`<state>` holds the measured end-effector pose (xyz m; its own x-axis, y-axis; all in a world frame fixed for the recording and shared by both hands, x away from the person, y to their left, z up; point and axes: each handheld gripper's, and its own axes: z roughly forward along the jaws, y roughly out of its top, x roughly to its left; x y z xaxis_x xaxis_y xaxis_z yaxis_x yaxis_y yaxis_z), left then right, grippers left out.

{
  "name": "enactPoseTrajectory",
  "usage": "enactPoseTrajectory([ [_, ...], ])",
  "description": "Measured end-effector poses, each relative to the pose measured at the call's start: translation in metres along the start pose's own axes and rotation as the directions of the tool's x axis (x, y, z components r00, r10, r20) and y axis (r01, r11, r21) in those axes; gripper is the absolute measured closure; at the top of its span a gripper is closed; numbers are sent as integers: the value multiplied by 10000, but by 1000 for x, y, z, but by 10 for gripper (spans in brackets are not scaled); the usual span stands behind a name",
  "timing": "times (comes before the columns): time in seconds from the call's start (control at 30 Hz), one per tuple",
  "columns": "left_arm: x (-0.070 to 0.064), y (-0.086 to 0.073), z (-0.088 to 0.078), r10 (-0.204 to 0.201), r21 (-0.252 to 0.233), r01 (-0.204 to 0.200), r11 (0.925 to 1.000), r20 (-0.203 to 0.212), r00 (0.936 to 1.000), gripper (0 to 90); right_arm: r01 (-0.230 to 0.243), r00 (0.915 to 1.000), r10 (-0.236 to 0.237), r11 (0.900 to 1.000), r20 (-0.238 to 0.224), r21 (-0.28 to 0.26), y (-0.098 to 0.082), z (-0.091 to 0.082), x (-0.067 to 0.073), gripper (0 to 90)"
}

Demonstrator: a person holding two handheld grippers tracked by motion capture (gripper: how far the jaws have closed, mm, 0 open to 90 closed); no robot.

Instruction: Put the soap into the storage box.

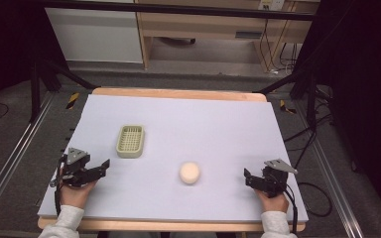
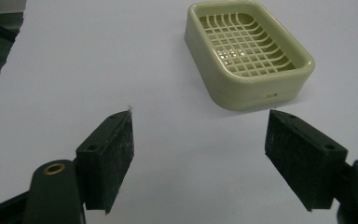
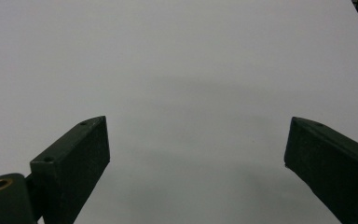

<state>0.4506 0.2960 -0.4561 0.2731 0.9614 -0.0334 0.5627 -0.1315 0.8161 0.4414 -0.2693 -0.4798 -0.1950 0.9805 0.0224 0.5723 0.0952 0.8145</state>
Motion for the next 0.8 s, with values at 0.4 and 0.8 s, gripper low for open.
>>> enactPoseTrajectory([
  [0.4,-11,4,-4,315,-128,-311,9994,261,9992,218,74,10000,-73,10000,33,-29,0,-1,1,71],
  [0.8,-33,9,-2,869,-119,-863,9962,716,9936,203,156,9999,-156,9998,75,-101,0,0,2,70],
])
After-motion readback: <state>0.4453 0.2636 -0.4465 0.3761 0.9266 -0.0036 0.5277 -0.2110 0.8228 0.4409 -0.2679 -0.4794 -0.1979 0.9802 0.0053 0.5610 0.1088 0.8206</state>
